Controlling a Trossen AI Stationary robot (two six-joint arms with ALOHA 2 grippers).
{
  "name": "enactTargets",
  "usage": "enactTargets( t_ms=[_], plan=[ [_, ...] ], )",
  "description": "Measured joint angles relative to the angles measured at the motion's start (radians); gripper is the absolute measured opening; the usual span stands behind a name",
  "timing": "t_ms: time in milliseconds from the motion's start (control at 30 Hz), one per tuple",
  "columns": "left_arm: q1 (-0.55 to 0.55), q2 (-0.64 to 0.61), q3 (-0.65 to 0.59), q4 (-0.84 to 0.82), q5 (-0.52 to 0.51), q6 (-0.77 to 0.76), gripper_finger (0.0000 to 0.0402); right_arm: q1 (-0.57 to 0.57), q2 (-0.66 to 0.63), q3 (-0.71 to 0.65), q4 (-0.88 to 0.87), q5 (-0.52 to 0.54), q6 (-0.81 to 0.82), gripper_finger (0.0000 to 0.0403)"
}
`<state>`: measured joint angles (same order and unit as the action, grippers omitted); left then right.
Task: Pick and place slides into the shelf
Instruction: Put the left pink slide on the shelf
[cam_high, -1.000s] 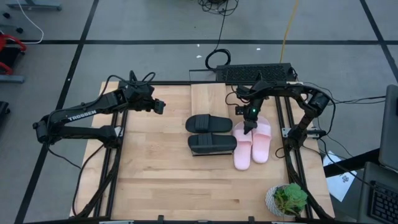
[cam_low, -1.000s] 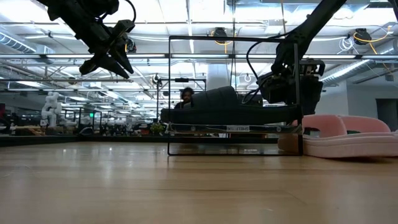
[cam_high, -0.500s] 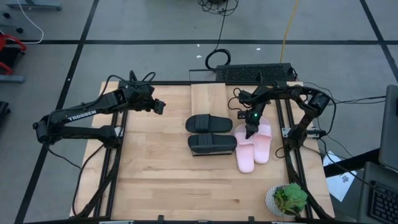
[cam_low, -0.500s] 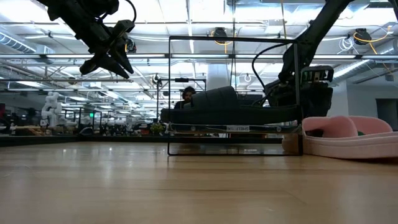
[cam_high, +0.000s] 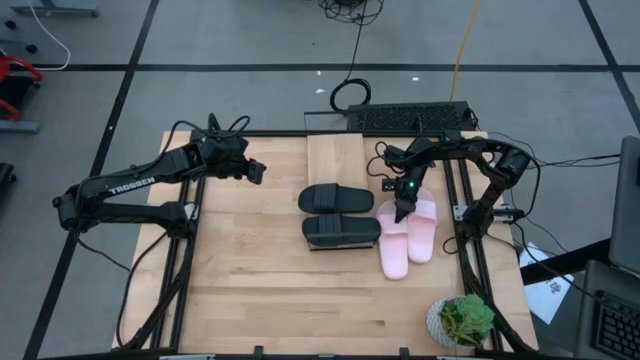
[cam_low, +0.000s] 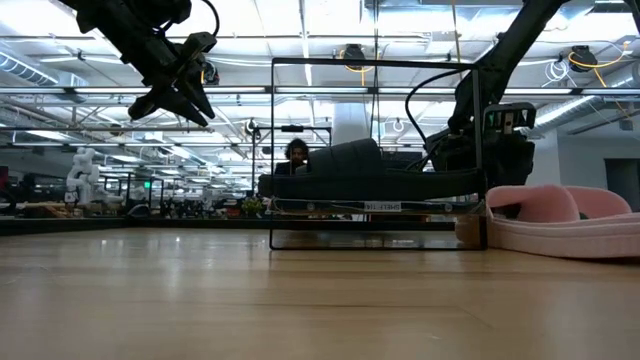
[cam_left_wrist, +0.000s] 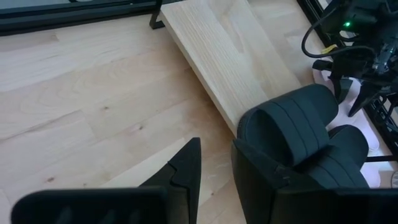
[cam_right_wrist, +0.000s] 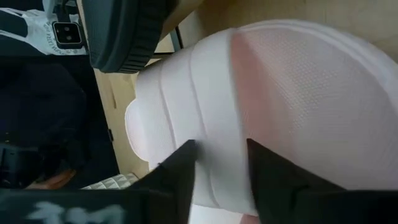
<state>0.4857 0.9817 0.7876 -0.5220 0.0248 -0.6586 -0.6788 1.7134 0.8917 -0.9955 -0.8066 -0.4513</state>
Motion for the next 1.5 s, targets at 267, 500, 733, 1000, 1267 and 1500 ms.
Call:
enactTargets(
  t_ms=[267, 500, 733, 1000, 1267, 1500],
  plan=[
    [0.000, 0.000, 0.000, 0.000, -0.001, 0.002, 0.0086, -0.015, 0.000, 0.000, -0.003, 0.101, -0.017, 0.0009],
    [0.000, 0.000, 0.000, 0.000, -0.001, 0.007, 0.0086, -0.048, 0.000, 0.000, -0.016, 0.160, -0.007, 0.0005],
    [0.000, 0.000, 0.000, 0.000, -0.001, 0.010, 0.0086, -0.086, 0.000, 0.045, -0.086, 0.188, -0.009, 0.0003],
    [0.000, 0.000, 0.000, 0.000, -0.001, 0.009, 0.0086, -0.120, 0.000, 0.164, -0.203, 0.187, -0.030, 0.0001],
    [0.000, 0.000, 0.000, 0.000, -0.001, 0.007, 0.0086, -0.132, 0.000, 0.291, -0.306, 0.253, -0.033, 0.0001],
    [0.000, 0.000, 0.000, 0.001, 0.000, 0.007, 0.0086, -0.133, 0.000, 0.404, -0.391, 0.313, -0.033, 0.0000]
  ],
)
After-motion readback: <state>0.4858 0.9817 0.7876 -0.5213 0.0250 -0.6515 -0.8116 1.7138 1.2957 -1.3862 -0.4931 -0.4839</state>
